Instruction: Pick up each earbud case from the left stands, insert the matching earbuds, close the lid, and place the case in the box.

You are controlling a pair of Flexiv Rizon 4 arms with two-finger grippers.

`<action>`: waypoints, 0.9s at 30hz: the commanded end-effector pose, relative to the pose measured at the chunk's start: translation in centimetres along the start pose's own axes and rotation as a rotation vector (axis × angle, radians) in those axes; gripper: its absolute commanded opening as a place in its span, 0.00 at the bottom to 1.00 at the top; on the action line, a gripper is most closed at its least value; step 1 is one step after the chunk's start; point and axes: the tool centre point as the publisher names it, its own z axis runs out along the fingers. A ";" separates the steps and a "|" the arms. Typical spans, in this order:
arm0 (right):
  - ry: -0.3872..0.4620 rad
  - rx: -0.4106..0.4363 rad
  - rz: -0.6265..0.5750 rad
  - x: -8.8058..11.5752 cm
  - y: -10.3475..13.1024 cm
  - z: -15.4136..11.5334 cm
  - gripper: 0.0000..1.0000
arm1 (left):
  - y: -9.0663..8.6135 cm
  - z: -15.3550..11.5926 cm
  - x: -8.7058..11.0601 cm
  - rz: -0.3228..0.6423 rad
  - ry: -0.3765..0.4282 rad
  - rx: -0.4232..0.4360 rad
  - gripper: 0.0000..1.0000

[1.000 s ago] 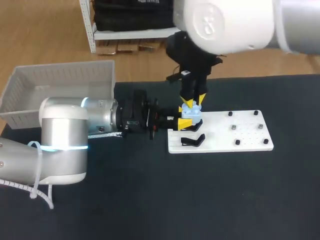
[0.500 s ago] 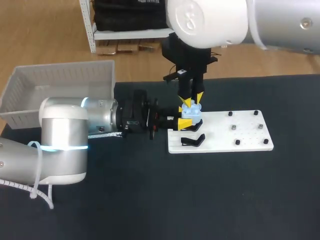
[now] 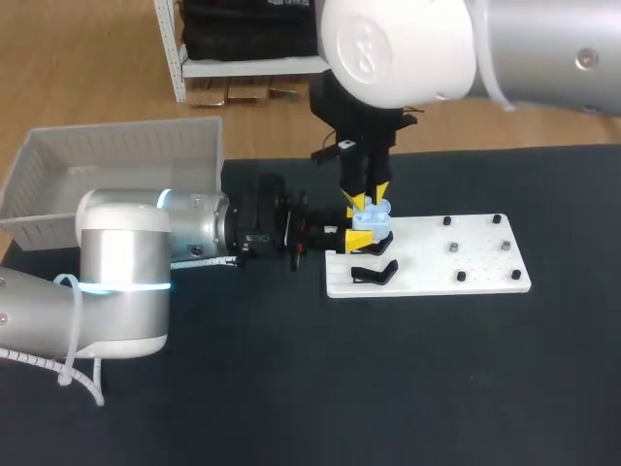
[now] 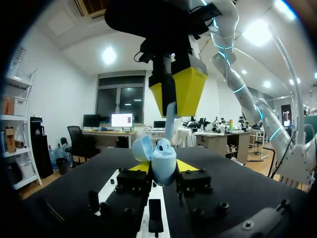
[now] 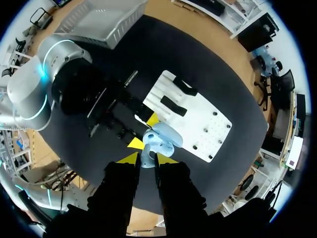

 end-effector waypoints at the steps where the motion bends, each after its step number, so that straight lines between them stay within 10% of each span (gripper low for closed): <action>1: -0.015 0.002 0.004 0.3 0.0 0.2 0.00 | -0.1 0.0 0.1 0.003 -0.002 -0.005 0.00; 27: -0.015 0.017 -0.005 0.0 0.0 1.2 0.00 | -0.1 0.0 0.1 0.003 -0.002 -0.005 0.00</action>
